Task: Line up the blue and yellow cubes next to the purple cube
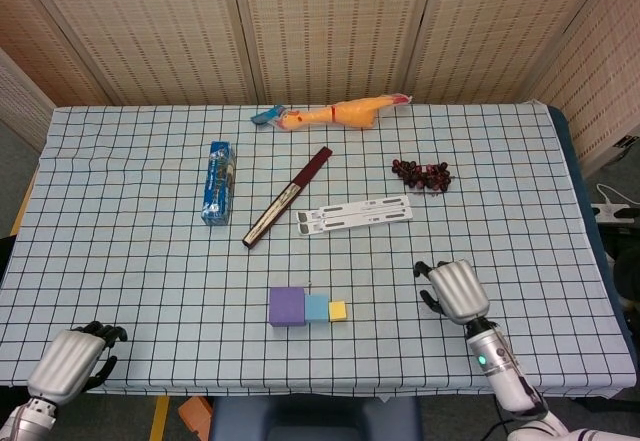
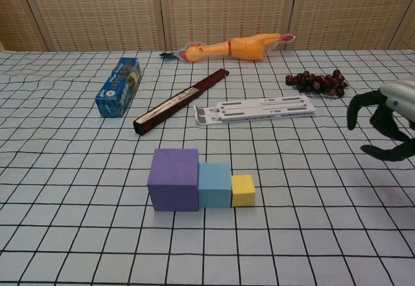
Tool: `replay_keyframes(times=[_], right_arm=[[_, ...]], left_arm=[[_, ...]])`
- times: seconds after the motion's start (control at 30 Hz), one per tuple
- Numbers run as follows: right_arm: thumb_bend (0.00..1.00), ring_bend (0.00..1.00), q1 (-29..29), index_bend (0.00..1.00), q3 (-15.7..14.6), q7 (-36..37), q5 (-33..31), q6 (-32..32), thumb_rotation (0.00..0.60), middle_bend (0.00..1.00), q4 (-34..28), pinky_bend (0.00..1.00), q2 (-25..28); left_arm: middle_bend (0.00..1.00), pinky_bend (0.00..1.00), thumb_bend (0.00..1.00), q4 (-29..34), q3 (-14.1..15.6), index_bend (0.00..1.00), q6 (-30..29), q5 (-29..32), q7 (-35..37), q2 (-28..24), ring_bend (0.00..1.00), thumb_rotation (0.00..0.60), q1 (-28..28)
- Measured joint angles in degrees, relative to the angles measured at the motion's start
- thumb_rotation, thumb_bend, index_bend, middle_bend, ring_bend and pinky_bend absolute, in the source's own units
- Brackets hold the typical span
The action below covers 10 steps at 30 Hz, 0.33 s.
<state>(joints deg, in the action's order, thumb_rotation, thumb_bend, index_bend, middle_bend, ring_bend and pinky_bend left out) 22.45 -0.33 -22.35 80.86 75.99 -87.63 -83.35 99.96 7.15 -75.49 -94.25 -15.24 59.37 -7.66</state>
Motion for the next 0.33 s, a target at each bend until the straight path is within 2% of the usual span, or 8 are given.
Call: replay_keyframes(times=[0.1, 0.2, 0.33], right_arm=[[0.12, 0.41, -3.87, 0.44, -0.13, -1.97, 0.51, 5.66, 0.600, 0.59, 2.75, 0.81, 1.37], [0.12, 0.34, -6.44, 0.44, 0.02, -1.14, 1.37, 9.92, 0.600, 0.53, 6.61, 0.75, 1.73], [0.12, 0.32, -9.00, 0.43, 0.48, 1.86, 2.85, 13.82, 0.600, 0.49, 12.23, 0.72, 1.28]], left_arm=[[0.47, 0.61, 0.44, -0.03, -0.13, 0.41, -0.12, 0.29, -0.39, 0.12, 0.38, 0.600, 0.11], [0.47, 0.61, 0.44, 0.02, -0.20, 0.41, -0.25, 0.59, -1.05, 0.22, 0.38, 0.600, 0.29], [0.47, 0.61, 0.44, 0.21, -0.21, 0.41, -0.46, 0.82, -1.94, 0.24, 0.38, 0.600, 0.54]])
